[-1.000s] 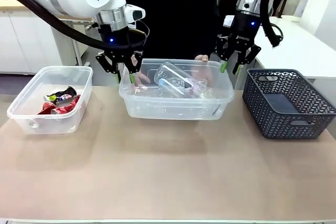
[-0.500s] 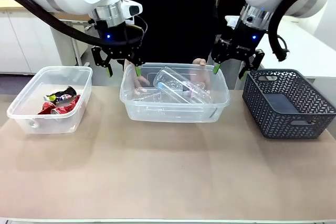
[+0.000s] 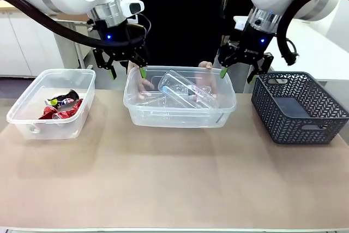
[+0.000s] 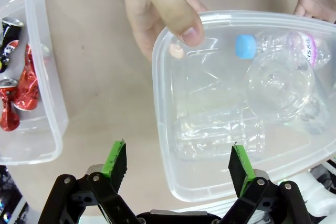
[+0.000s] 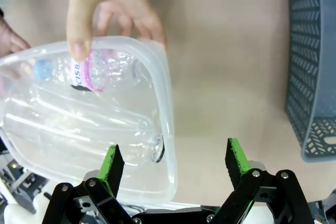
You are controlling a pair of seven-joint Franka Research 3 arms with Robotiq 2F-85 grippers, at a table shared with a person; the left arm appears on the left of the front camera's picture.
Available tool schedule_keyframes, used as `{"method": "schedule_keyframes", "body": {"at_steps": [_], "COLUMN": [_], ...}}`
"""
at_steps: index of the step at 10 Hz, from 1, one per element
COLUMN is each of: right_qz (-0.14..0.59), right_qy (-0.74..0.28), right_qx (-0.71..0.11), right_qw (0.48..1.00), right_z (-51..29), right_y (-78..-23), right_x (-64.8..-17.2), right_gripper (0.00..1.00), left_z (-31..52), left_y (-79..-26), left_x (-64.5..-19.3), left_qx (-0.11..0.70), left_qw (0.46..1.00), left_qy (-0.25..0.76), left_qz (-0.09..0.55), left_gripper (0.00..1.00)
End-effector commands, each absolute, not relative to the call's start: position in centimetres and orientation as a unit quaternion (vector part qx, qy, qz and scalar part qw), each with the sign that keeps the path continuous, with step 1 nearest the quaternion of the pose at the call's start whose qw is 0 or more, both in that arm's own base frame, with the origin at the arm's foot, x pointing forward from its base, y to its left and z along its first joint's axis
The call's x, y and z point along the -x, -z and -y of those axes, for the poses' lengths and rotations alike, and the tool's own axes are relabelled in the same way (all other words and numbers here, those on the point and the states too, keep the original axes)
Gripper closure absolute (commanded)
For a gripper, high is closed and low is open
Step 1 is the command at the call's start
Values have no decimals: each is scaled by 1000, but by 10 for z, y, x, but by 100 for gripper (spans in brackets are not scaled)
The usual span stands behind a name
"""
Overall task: Sort the waste into each basket.
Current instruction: Release the Organizing box you were holding.
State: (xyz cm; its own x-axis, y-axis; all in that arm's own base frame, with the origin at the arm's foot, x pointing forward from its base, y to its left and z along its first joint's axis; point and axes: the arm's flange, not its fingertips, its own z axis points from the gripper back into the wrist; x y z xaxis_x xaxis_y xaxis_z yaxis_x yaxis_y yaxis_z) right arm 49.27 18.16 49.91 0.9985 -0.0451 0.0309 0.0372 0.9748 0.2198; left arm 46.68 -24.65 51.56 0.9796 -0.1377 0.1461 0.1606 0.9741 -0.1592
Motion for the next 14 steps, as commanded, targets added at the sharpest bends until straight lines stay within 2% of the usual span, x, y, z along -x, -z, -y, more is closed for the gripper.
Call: {"method": "schedule_keyframes", "body": {"at_steps": [1,8,10,11,13,14], "right_qz": [19,18,63,65,61,58], "right_qy": [21,21,30,13,29,22], "right_qx": [-111,-110,-160,-177,-167,-176], "right_qw": [993,994,985,982,984,982], "right_z": [-181,-182,-105,-78,-54,-53], "right_y": [-501,-499,-551,-560,-554,-546], "right_x": [-492,-493,-401,-364,-334,-333], "right_gripper": [0,0,0,0,0,0], "left_z": [248,248,228,209,180,168], "left_y": [-517,-514,-554,-563,-568,-563], "left_x": [-468,-467,-425,-395,-345,-337], "left_qx": [77,85,82,95,122,148], "left_qw": [992,991,987,984,974,970], "left_qy": [68,76,127,140,161,155], "left_qz": [68,66,49,63,97,116], "left_gripper": [0,0,0,0,0,0]}}
